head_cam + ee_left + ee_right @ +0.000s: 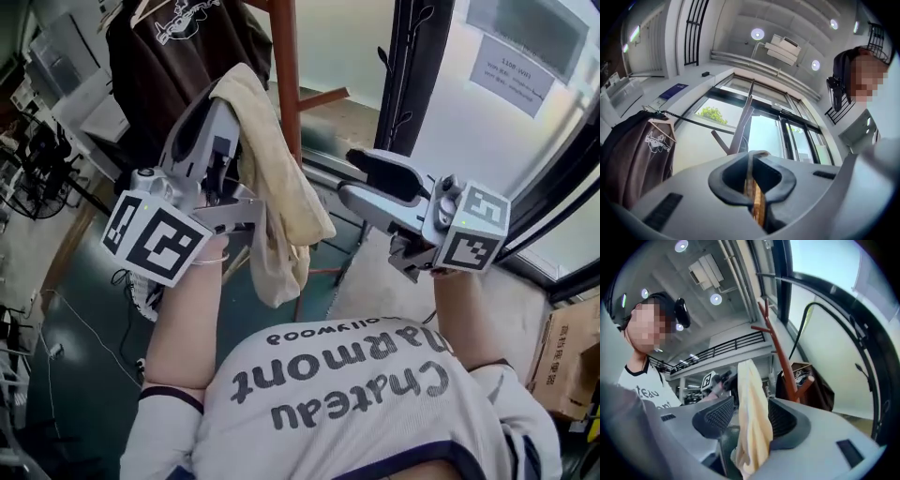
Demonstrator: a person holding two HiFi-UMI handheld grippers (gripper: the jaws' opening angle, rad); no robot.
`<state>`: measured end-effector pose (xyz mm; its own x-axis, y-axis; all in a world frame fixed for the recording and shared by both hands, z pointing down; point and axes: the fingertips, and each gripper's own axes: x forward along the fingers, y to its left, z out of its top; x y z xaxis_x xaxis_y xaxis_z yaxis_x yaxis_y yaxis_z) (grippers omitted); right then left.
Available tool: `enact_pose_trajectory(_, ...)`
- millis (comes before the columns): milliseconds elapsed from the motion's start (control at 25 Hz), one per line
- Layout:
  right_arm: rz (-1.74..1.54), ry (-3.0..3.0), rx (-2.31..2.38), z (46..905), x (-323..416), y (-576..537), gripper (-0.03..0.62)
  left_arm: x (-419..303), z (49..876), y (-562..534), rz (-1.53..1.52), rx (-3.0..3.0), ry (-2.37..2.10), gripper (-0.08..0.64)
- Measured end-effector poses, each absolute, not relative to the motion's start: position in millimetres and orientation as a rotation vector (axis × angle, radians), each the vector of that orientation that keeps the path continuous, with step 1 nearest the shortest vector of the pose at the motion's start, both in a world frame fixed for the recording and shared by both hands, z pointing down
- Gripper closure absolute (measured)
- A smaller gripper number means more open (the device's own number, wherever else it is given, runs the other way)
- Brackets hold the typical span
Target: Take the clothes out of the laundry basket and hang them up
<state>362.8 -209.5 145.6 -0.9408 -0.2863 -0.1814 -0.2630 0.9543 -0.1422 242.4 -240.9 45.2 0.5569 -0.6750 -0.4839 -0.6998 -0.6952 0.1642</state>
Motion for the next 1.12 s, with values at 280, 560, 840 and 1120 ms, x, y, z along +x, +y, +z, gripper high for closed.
enact_pose_trajectory(280,-0.237,3.145,-0.164,207.3,331.1,-217.2,0.332,257.0,28.3,-261.5,0.941,-2.599,1.341,0.541)
enact_pose_trajectory(560,-0.257,3.136,-0.335,211.1,377.8,-255.4,0.557,264.8,37.2,-263.1,0.922,-2.612,1.330,0.541)
enact_pose_trajectory(840,-0.160,2.961,-0.757,158.3,448.3,-315.6,0.560,277.3,48.1,-262.3,0.774,-2.617,1.325,0.541)
enact_pose_trajectory(1120,0.130,2.772,-0.999,73.9,472.7,-355.9,0.561,278.7,60.0,-264.9,0.590,-2.609,1.369,0.540)
